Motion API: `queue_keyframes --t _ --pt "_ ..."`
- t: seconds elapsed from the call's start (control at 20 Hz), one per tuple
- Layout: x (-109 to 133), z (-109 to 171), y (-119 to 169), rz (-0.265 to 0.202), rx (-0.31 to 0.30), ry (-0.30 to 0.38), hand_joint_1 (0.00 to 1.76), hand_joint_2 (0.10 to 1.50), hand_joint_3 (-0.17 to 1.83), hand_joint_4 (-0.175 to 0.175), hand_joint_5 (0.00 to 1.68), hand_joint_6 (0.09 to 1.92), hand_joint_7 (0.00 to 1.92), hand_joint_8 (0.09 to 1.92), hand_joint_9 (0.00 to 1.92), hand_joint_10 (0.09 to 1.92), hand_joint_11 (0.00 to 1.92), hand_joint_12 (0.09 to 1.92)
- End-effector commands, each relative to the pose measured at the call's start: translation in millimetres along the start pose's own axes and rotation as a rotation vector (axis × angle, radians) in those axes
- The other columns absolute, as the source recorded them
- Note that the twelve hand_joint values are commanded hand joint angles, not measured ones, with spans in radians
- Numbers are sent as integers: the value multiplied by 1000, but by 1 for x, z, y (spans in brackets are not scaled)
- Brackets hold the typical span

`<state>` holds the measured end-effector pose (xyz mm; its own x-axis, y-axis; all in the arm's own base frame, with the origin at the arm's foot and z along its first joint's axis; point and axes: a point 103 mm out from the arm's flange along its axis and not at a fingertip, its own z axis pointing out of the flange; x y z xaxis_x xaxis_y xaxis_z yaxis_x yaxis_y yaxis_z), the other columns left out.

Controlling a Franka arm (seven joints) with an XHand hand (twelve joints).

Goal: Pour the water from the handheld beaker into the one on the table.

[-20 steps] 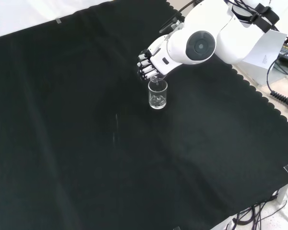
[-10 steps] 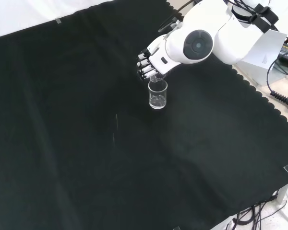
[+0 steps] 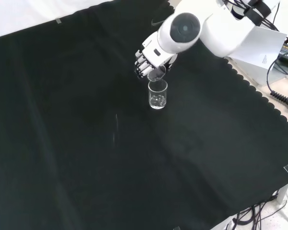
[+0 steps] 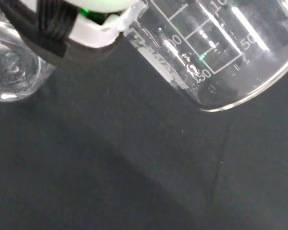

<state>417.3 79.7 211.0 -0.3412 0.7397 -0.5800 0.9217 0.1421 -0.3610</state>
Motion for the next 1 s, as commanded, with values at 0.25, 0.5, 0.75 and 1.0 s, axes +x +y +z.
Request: queue_keyframes --t 0.25,0.5,0.75,1.0 --pt "-17 1 5 10 -78 259 1435 995 -175 -175 1392 154 1457 283 1643 87 1338 791" --pt "-29 3 13 33 -107 339 1435 995 -175 -175 1392 154 1457 283 1642 87 1338 789" --pt "-41 11 21 42 -143 446 1435 995 -175 -175 1392 155 1457 284 1642 87 1336 787" --pt "-56 23 27 54 -202 560 1435 996 -175 -175 1391 158 1456 285 1640 87 1335 784"
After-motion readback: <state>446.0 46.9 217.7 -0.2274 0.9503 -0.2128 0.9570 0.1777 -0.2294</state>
